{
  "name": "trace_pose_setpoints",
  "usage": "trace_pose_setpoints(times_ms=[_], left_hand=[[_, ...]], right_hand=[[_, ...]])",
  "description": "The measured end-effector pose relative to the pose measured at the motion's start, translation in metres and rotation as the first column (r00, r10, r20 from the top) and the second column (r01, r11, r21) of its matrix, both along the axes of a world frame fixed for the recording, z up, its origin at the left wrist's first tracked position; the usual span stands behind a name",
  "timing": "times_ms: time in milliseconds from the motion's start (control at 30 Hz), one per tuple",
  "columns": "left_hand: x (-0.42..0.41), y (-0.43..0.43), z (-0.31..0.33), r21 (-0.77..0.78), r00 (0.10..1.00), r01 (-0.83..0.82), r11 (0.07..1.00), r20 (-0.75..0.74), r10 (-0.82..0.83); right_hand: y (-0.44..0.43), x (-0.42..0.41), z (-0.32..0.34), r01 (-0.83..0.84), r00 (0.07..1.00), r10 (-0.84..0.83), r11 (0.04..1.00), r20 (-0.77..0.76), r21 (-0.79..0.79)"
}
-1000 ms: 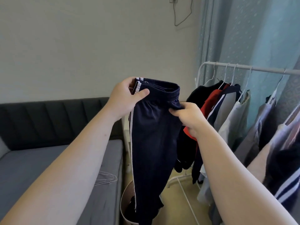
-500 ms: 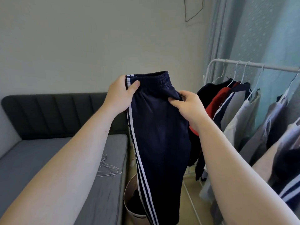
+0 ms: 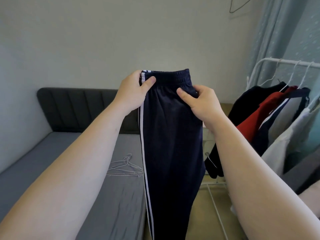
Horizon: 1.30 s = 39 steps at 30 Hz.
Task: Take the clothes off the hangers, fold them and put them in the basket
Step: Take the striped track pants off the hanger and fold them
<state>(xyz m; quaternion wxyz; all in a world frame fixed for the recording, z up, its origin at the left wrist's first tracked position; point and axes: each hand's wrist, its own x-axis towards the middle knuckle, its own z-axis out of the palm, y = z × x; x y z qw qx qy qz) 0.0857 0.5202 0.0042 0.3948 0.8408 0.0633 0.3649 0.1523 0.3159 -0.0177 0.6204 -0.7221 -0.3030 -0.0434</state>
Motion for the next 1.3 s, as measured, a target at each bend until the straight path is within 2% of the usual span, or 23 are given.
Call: trace_pose_setpoints(times_ms=[100,300,400,633,867,1100,1300], left_hand=[[-0.01,0.029,0.003,-0.104,0.999,0.001,0.995,0.042,0.003],[-0.03,0.078,-0.003,-0.321,1.0,0.014,0.947,0.006,-0.013],[-0.037,0.098,-0.008,-0.377,1.0,0.018,0.926,-0.012,-0.024],[-0.038,0.141,-0.009,-0.362,0.997,-0.042,0.931,-0.069,0.018],[-0.006,0.195,-0.017,-0.276,0.98,-0.201,0.94,-0.056,0.193],[0.067,0.262,-0.029,-0.257,0.963,-0.267,0.929,-0.042,0.266],[0.144,0.322,-0.038,-0.315,0.951,-0.301,0.9,-0.034,0.306]], right_hand=[[0.036,-0.006,0.005,-0.022,1.0,0.021,1.0,0.019,0.021],[0.098,-0.016,0.001,-0.076,0.997,0.076,0.997,-0.002,0.027],[0.122,-0.018,-0.005,-0.099,0.994,0.1,0.995,-0.044,0.027],[0.171,-0.012,-0.006,-0.148,0.985,0.15,0.988,-0.088,0.036],[0.229,0.021,-0.009,-0.211,0.97,0.218,0.975,-0.105,0.067],[0.309,0.108,-0.022,-0.227,0.971,0.228,0.974,-0.074,0.024],[0.383,0.194,-0.03,-0.252,0.967,0.251,0.968,-0.047,-0.018]])
